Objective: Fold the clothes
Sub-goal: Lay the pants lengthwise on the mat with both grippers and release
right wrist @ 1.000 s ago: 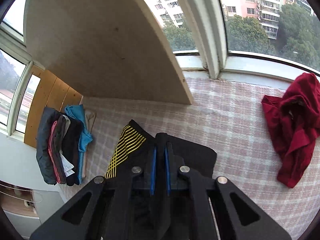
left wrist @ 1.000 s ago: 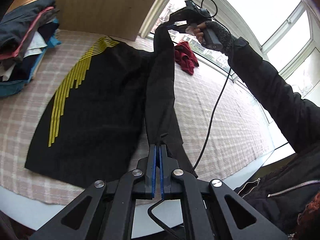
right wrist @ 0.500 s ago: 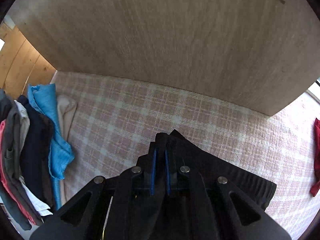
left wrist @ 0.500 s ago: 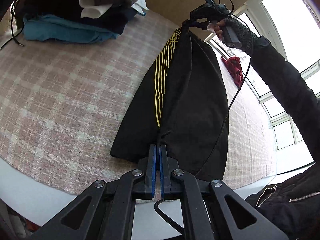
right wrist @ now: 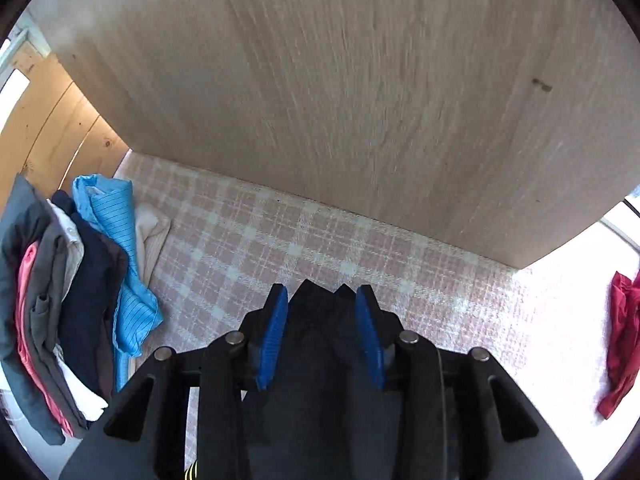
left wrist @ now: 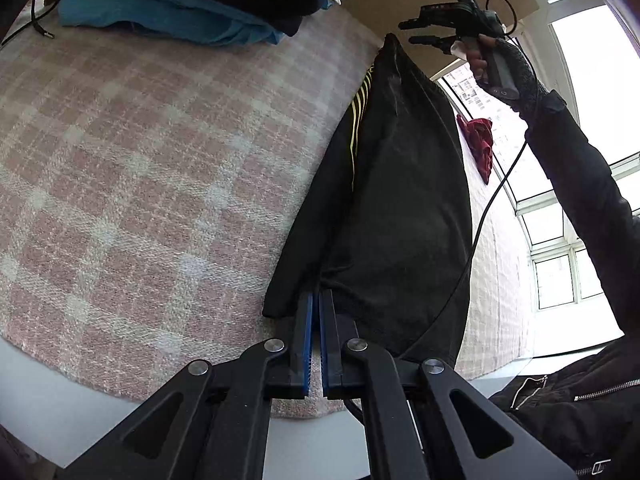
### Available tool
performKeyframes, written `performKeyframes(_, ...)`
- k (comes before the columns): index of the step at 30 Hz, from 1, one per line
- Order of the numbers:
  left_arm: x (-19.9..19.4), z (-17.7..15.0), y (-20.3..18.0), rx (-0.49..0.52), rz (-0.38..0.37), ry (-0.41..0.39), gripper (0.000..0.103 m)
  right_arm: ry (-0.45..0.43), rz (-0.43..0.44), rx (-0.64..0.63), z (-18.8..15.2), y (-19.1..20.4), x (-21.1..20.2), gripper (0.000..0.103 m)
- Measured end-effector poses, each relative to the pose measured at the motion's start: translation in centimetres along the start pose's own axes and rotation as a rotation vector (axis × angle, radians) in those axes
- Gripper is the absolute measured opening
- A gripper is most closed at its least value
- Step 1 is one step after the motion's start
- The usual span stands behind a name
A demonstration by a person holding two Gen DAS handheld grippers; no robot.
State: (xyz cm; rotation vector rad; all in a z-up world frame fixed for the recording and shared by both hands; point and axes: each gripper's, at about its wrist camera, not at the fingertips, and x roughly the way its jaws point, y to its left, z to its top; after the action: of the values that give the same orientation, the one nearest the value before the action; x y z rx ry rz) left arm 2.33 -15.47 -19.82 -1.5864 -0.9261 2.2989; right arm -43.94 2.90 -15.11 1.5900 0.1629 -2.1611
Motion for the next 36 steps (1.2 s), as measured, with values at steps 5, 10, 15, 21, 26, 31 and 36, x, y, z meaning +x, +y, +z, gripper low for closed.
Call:
performKeyframes(5, 0.3, -0.1, -0.2, 0.003, 0.005, 0.003, 0.002, 0.031, -0.261, -0.314, -6.2, 1.6, -0.5, 0.035)
performKeyframes(10, 0.0, 0.0, -0.7, 0.017, 0.01, -0.006, 0.002, 0.052, -0.394, -0.37, -13.8, -1.2, 0.1, 0.035)
performKeyframes(15, -0.8, -1.2, -0.9, 0.015, 0.011, 0.012, 0.003, -0.022, -0.343, -0.338, -15.7, -1.1, -2.2, 0.035)
performKeyframes(21, -1.5, -1.6, -0.9, 0.018, 0.063, 0.017, 0.003, 0.037, -0.09, -0.488, -16.7, 6.3, -2.7, 0.035)
performKeyframes(26, -2.1, -0.5, -3.4, 0.126, 0.069, -0.009, 0.006, 0.143, 0.026, -0.592, -19.4, 11.6, -0.1, 0.035)
performKeyframes(31, 0.3, 0.8, -4.7, 0.219, 0.015, 0.04, 0.017, 0.117, 0.092, -0.536, -19.4, 12.4, -1.1, 0.04)
performKeyframes(36, 0.3, 1.6, -2.7, 0.248, 0.297, 0.066, 0.015, 0.036, 0.083, -0.49, -22.8, 9.9, -6.9, 0.04)
